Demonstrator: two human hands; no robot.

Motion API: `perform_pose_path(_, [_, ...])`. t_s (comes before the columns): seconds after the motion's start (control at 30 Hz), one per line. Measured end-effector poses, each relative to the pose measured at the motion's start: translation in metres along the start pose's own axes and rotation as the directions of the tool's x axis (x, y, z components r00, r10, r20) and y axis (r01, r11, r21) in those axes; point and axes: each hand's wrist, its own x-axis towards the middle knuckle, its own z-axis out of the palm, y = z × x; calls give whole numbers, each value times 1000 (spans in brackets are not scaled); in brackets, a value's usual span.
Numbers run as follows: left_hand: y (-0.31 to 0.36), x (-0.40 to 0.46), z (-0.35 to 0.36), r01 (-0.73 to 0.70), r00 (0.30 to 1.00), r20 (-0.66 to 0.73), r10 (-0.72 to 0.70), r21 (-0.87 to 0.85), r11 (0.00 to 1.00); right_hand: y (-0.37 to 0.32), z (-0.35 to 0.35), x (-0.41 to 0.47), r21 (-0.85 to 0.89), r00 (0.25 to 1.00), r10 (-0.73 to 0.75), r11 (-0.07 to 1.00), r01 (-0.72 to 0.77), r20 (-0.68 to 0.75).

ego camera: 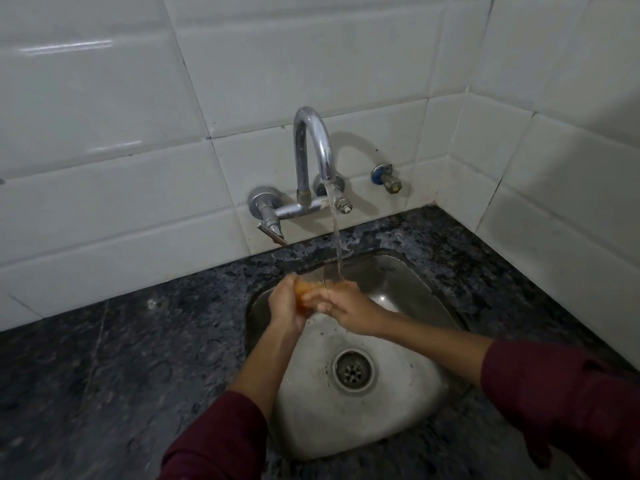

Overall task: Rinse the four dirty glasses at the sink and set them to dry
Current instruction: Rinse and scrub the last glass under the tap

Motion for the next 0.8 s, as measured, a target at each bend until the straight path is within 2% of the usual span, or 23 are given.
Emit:
perform_pose_path(0.03, [1,4,-2,76,997,14,-77,23,997,5,-5,-3,-147,997,0,989,10,71])
perform_pose_path(0.07, [1,5,-4,126,991,35,-127,43,991,10,-6,-4,-185,995,-11,982,29,97])
perform_pose_path(0.1, [0,4,-4,142,987,77,-145,38,989,11,-6,-3,-130,998,-17,991,25,64])
perform_pose_path(0.13, [-2,1,-3,115,986,123,-115,12,993,6,-7,-1,7,1000,23,1000,-23,-7])
perform_pose_path(0.17, [-5,-2,-1,39,986,160,-36,-18,999,-1,-10,0,222,989,135,968,-119,-60])
perform_pose_path(0.2, [-8,-5,1,-69,983,170,72,-24,997,-8,-12,4,461,965,256,864,-202,-57])
perform_pose_path(0.23, [-11,-7,3,-171,973,156,171,-12,985,-11,-13,8,610,936,352,744,-273,-9])
perform_pose_path(0.27, [-13,-9,4,-234,966,115,231,19,972,-13,-13,9,661,921,387,683,-311,33])
perform_pose_path(0.3, [-13,-10,7,-228,972,61,226,37,973,-12,-11,7,619,935,353,730,-290,23])
perform_pose_path(0.33, [-11,-10,8,-173,985,21,172,49,984,-9,-9,4,489,964,267,843,-224,-19])
perform_pose_path(0.37, [-9,-10,8,-101,995,12,100,51,994,-7,-8,-1,277,988,152,951,-140,-21])
perform_pose_path(0.4, [-6,-8,8,-26,999,22,25,64,998,1,-6,-4,68,998,54,996,-55,17])
perform_pose_path(0.43, [-3,-7,8,34,998,40,-37,75,997,9,-6,-8,-81,997,11,997,-5,79])
perform_pose_path(0.47, [-1,-9,6,89,994,52,-93,81,993,16,-6,-9,-157,993,-1,987,19,115])
perform_pose_path(0.5, [-1,-13,5,124,988,78,-130,80,989,17,-7,-8,-152,993,10,988,8,117])
perform_pose_path(0.53, [-1,-16,4,120,986,110,-127,68,990,14,-8,-5,-53,996,38,998,-34,80])
perform_pose_path(0.57, [-4,-18,4,67,986,153,-73,42,997,7,-11,-1,140,991,133,981,-136,33])
perform_pose_path(0.6, [-9,-18,2,-17,984,179,11,33,999,2,-12,3,373,971,238,899,-229,22])
perform_pose_path(0.63, [-12,-20,3,-100,978,189,92,38,994,-3,-13,7,522,950,310,804,-285,41])
perform_pose_path(0.67, [-15,-20,2,-164,974,171,151,67,984,-6,-12,9,577,944,327,763,-292,46])
perform_pose_path(0.7, [-17,-20,2,-173,978,129,161,94,980,-7,-9,8,514,952,303,812,-276,32])
perform_pose_path(0.77, [-17,-16,0,-95,995,40,91,126,987,0,-2,1,180,994,105,978,-104,4])
perform_pose_path(0.8, [-16,-14,-3,-38,999,25,35,140,989,7,-2,-4,15,998,33,999,-34,56])
